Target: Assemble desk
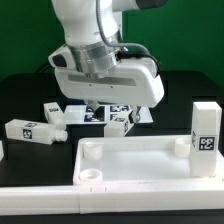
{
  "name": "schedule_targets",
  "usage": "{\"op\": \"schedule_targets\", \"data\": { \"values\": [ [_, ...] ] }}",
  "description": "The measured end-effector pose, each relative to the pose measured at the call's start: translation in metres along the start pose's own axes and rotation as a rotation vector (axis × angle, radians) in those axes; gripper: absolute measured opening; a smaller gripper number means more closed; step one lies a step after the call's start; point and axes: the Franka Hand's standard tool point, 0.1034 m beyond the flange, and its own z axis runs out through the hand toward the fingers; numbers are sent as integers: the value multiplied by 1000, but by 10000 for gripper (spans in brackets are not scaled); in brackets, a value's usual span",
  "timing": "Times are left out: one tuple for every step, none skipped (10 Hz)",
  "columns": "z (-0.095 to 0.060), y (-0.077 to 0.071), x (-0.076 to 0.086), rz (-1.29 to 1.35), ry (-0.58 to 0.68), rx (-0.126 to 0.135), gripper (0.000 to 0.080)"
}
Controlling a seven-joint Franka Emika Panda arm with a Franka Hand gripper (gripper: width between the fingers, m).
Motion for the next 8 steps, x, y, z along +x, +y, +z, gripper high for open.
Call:
{"op": "schedule_targets", "data": {
  "values": [
    [0, 0, 0, -1, 1, 0, 649],
    [1, 1, -1, -4, -11, -2, 649],
    [2, 5, -7, -63, -101, -9, 649],
    [0, 7, -5, -181, -236, 5, 649],
    [-1, 1, 2, -239, -326, 19, 649],
    [0, -2, 3, -262, -388, 27, 649],
    [0, 1, -1, -241, -442, 19, 649],
    [2, 2, -3, -241, -493, 16, 649]
  ]
}}
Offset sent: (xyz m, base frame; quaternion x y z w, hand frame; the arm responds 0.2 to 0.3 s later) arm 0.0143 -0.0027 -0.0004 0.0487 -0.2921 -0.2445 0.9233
